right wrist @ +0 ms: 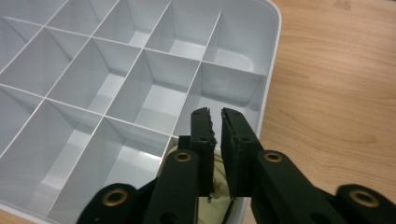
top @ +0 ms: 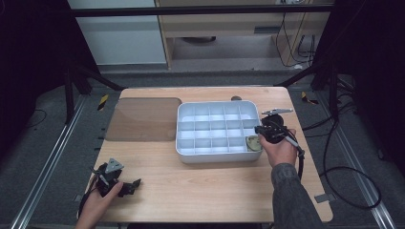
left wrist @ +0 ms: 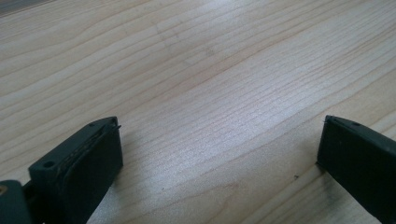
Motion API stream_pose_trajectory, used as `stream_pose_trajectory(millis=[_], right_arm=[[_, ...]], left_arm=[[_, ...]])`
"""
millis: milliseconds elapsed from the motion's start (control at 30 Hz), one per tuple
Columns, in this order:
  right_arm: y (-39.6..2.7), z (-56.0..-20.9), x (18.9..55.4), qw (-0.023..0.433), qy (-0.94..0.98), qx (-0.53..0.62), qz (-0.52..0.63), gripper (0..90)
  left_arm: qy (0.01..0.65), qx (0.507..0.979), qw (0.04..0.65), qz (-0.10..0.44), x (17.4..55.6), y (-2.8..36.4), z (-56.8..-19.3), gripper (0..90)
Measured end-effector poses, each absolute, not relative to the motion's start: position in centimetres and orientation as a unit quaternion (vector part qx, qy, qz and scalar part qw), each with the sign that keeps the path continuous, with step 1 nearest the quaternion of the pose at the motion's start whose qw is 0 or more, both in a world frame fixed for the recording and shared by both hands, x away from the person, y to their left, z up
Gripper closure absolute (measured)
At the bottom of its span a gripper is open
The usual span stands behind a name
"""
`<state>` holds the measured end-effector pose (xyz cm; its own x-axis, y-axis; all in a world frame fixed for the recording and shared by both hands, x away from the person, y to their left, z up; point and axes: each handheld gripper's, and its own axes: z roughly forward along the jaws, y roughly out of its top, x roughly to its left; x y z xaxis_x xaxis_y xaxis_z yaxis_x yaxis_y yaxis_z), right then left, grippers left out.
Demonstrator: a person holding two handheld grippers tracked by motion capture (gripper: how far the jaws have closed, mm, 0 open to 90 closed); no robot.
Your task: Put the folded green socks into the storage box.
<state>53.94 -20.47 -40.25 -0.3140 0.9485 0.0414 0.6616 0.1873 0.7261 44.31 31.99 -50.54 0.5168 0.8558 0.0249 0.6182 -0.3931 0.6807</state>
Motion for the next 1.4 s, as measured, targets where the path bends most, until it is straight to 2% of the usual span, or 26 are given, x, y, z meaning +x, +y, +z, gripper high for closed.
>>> stream_pose_trajectory(millis=[167, 567, 933, 1267, 1400], right_arm=[[-20.6, -40.0, 53.4, 0.232, 0.737, 0.536, 0.342, 74.4], [-21.7, -38.9, 52.0, 0.245, 0.714, 0.541, 0.371, 46.9], [-22.2, -38.3, 50.5, 0.248, 0.7, 0.54, 0.396, 32.1], [-22.3, -38.8, 48.9, 0.246, 0.689, 0.552, 0.401, 12.1], [-22.3, -39.2, 47.8, 0.248, 0.69, 0.545, 0.406, 9.4]], left_arm=[[0.452, 0.808, 0.323, 0.195, 44.2, 32.0, -50.7, 0.0], [0.45, 0.807, 0.328, 0.197, 44.3, 31.9, -50.9, 0.0], [0.451, 0.806, 0.328, 0.197, 44.3, 31.9, -50.9, 0.0], [0.451, 0.806, 0.328, 0.198, 44.3, 31.9, -50.9, 0.0], [0.451, 0.806, 0.328, 0.198, 44.3, 31.9, -50.9, 0.0]])
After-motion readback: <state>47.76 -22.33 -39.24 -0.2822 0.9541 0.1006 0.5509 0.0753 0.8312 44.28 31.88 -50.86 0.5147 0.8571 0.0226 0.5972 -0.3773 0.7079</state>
